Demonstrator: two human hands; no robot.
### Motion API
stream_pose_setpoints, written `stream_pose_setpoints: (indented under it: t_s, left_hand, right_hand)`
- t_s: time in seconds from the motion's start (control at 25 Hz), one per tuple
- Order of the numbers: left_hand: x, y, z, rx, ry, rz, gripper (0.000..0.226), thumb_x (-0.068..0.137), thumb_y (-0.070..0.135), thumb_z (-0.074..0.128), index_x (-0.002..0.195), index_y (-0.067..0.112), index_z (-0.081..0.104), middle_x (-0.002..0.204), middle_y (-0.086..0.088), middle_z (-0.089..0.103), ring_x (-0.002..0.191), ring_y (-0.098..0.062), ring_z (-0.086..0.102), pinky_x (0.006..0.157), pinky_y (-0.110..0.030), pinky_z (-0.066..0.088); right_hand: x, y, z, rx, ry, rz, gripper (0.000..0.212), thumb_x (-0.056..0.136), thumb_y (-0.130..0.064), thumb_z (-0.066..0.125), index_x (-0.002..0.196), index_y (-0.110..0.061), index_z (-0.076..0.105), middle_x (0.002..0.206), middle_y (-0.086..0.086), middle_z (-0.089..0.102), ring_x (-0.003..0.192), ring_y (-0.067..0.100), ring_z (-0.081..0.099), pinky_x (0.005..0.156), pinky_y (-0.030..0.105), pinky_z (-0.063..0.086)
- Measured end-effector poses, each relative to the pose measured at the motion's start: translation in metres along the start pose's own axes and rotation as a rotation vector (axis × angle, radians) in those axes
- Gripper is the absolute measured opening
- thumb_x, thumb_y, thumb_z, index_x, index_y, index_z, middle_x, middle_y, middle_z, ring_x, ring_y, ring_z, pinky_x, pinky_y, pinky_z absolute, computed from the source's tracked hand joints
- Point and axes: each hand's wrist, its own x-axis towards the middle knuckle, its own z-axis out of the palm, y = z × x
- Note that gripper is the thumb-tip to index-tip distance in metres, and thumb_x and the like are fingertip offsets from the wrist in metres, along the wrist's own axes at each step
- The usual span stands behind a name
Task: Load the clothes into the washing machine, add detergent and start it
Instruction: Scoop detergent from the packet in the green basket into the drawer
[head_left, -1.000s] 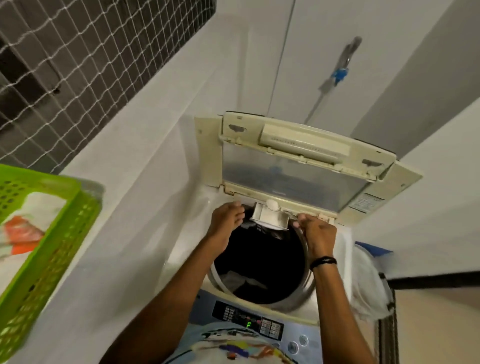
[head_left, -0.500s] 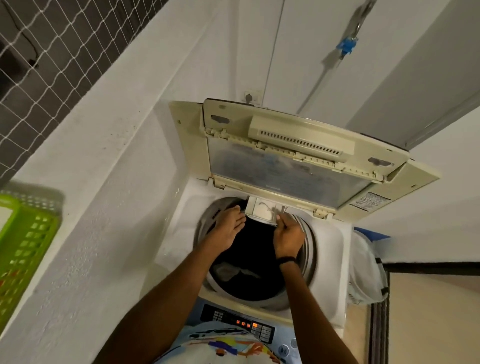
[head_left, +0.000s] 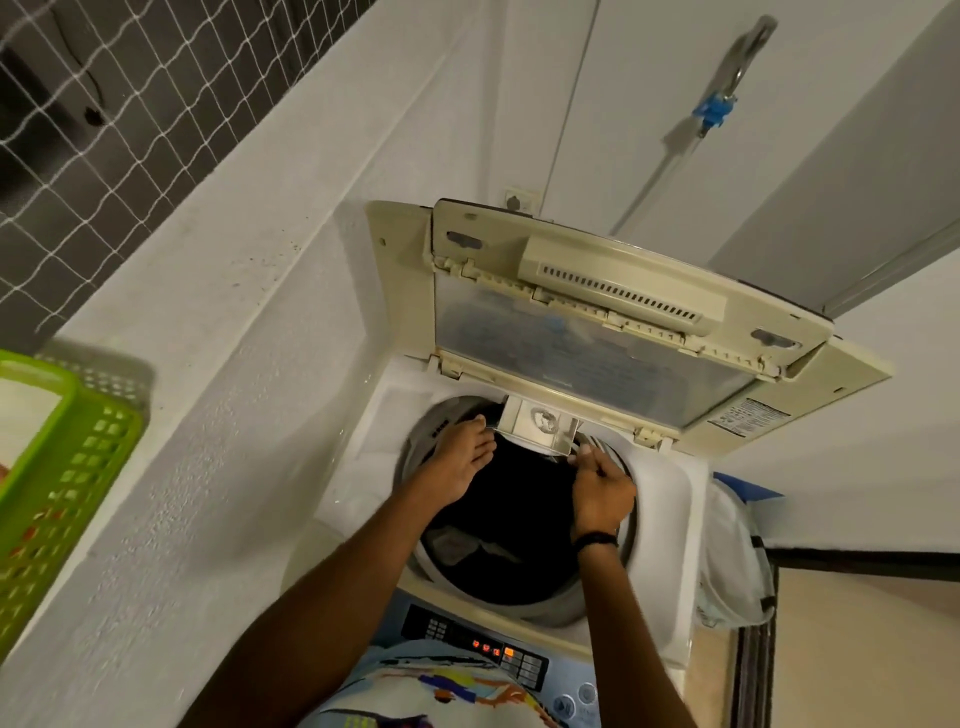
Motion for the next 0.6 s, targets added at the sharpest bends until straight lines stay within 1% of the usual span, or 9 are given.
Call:
stream_pose_setpoints:
  t_s: [0.08,0.16,0.24,0.32,0.4,0.44,0.52,0.56,0.6]
  left_hand:
    - [-0.017,0.004,0.0,0.012,-0.008,0.034,0.048,0.103,0.023,0.045,0.147,0.005,0.039,0.144,-0.02,0.049,0.132,-0.03,0.049,0.109,-0.036,0.042]
    - [-0.039,0.009,-0.003,0.031,-0.008,0.102,0.046,0.104,0.022,0.044,0.145,0.004,0.041,0.142,-0.019,0.051,0.13,-0.03,0.052,0.109,-0.036,0.042]
    - [-0.064,0.02,-0.012,0.058,-0.006,0.196,0.043,0.102,0.022,0.046,0.141,0.004,0.046,0.137,-0.018,0.056,0.123,-0.028,0.057,0.106,-0.035,0.046]
    - [-0.096,0.032,-0.024,0.074,0.006,0.295,0.04,0.1,0.021,0.049,0.136,0.005,0.052,0.127,-0.014,0.063,0.114,-0.023,0.063,0.099,-0.03,0.05]
    - [-0.137,0.044,-0.039,0.075,0.041,0.393,0.028,0.098,0.018,0.051,0.123,0.011,0.06,0.11,-0.007,0.067,0.1,-0.017,0.065,0.088,-0.025,0.05]
    - [-0.157,0.049,-0.047,0.085,0.065,0.443,0.02,0.097,0.018,0.052,0.113,0.014,0.063,0.104,-0.007,0.066,0.096,-0.018,0.064,0.086,-0.026,0.049]
    - [-0.196,0.054,-0.064,0.189,0.135,0.581,0.014,0.093,0.028,0.058,0.101,0.021,0.067,0.105,-0.008,0.07,0.1,-0.023,0.066,0.094,-0.033,0.052]
    - [-0.22,0.054,-0.076,0.262,0.18,0.658,0.018,0.09,0.034,0.061,0.103,0.024,0.07,0.108,-0.004,0.072,0.104,-0.02,0.067,0.096,-0.034,0.053]
    - [-0.243,0.054,-0.086,0.319,0.215,0.738,0.022,0.089,0.036,0.064,0.107,0.025,0.071,0.109,0.002,0.073,0.105,-0.013,0.068,0.096,-0.032,0.054]
  right_hand:
    - [-0.006,-0.007,-0.011,0.292,-0.062,0.258,0.016,0.09,-0.019,0.066,0.092,-0.006,0.075,0.073,0.005,0.069,0.06,0.013,0.056,0.061,0.029,0.051]
    - [-0.017,-0.02,-0.021,0.461,-0.122,0.38,0.012,0.089,-0.012,0.066,0.095,-0.004,0.073,0.075,0.006,0.069,0.054,0.011,0.053,0.051,0.021,0.048]
    - [-0.031,-0.035,-0.027,0.553,-0.199,0.391,0.014,0.089,-0.008,0.065,0.1,-0.002,0.071,0.076,0.007,0.068,0.051,0.008,0.05,0.043,0.016,0.043]
    - [-0.047,-0.051,-0.029,0.589,-0.298,0.36,0.02,0.09,-0.008,0.065,0.107,0.0,0.069,0.076,0.006,0.066,0.049,0.005,0.047,0.04,0.013,0.04]
    - [-0.068,-0.07,-0.029,0.616,-0.401,0.342,0.023,0.09,-0.009,0.064,0.111,0.001,0.068,0.079,0.005,0.068,0.05,0.004,0.048,0.04,0.012,0.039]
    - [-0.08,-0.081,-0.028,0.635,-0.451,0.333,0.023,0.091,-0.009,0.063,0.111,0.0,0.068,0.08,0.005,0.068,0.052,0.004,0.048,0.041,0.011,0.039]
    - [-0.105,-0.103,-0.025,0.664,-0.566,0.306,0.021,0.092,-0.01,0.062,0.11,-0.001,0.067,0.081,0.005,0.066,0.057,0.005,0.048,0.042,0.011,0.04]
    - [-0.12,-0.114,-0.022,0.659,-0.644,0.287,0.019,0.092,-0.011,0.061,0.108,-0.003,0.067,0.08,0.004,0.064,0.059,0.005,0.048,0.043,0.011,0.04]
    - [-0.134,-0.124,-0.02,0.647,-0.723,0.267,0.015,0.092,-0.011,0.06,0.104,-0.006,0.067,0.08,0.003,0.061,0.06,0.004,0.047,0.044,0.011,0.04]
